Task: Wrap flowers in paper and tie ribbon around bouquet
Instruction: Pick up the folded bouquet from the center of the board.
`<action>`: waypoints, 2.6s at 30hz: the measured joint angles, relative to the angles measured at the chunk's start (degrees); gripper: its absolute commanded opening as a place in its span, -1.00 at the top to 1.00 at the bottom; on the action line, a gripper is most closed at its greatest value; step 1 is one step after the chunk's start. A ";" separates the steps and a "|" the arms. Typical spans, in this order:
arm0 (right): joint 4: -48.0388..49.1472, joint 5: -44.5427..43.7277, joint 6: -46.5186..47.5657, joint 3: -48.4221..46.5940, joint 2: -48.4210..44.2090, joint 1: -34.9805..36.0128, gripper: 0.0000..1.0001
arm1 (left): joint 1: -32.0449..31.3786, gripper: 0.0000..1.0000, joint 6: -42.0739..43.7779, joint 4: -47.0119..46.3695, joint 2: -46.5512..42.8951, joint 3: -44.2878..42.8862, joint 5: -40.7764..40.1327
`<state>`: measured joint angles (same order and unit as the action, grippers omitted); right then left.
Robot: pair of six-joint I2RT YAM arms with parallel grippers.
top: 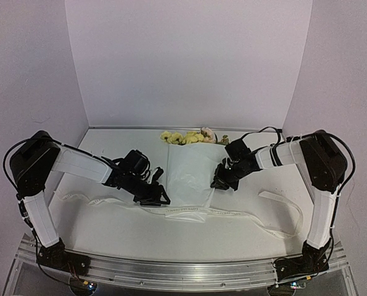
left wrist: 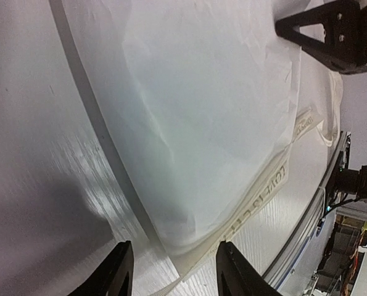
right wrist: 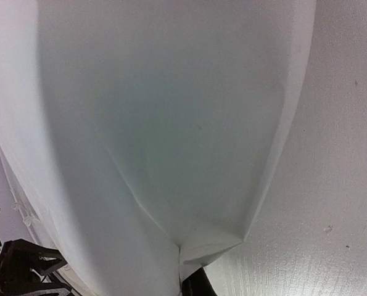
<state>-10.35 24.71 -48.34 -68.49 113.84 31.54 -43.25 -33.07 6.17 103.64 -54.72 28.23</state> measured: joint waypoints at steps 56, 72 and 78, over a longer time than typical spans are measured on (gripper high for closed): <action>-17.79 0.43 -14.68 -9.64 -0.02 -0.01 1.00 | 1.04 0.49 -8.40 -3.21 5.57 -6.45 -0.72; -17.81 0.48 -15.23 -9.64 -0.17 -0.01 1.00 | 0.96 0.15 -9.06 -0.69 6.78 -7.80 0.06; -17.81 0.46 -14.89 -9.64 -0.17 -0.01 1.00 | 0.41 0.33 -9.62 -1.73 8.84 -7.97 0.63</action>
<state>-28.16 25.17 -63.22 -78.13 113.67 31.53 -42.84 -42.70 4.45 112.47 -62.69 28.86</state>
